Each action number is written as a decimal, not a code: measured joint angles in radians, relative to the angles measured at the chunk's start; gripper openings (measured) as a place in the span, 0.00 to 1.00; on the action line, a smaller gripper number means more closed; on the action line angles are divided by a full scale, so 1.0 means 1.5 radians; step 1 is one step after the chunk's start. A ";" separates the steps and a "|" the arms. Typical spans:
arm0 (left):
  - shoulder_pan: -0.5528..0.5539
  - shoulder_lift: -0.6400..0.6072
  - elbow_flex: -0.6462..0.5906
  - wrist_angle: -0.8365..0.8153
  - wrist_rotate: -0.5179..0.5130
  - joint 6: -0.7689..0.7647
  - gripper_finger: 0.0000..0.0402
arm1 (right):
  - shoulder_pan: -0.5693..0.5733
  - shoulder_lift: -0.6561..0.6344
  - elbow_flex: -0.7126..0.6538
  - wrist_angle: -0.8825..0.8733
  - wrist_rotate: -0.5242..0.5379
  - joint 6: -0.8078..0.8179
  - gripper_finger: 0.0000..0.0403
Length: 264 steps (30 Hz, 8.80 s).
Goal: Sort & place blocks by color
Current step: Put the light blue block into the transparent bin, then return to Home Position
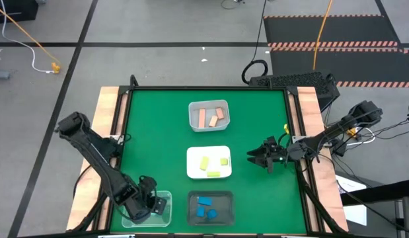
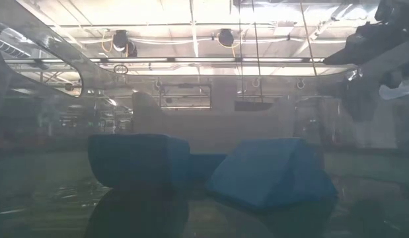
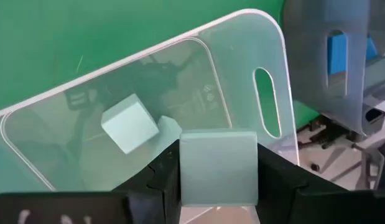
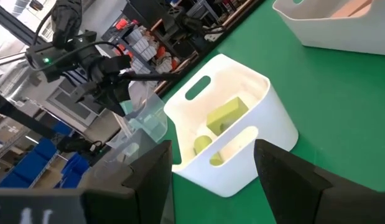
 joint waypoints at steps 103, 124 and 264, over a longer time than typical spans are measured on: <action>0.518 -0.453 -0.565 0.669 -0.168 0.933 0.60 | 0.000 0.000 -0.001 0.001 -0.001 0.000 0.54; 0.529 -0.452 -0.726 0.932 -0.126 0.935 0.60 | 0.000 -0.059 -0.001 0.000 -0.001 0.000 0.54; 1.398 -0.926 -0.726 0.919 -0.128 0.963 0.60 | -1.222 -0.579 -0.001 0.024 0.000 0.000 0.54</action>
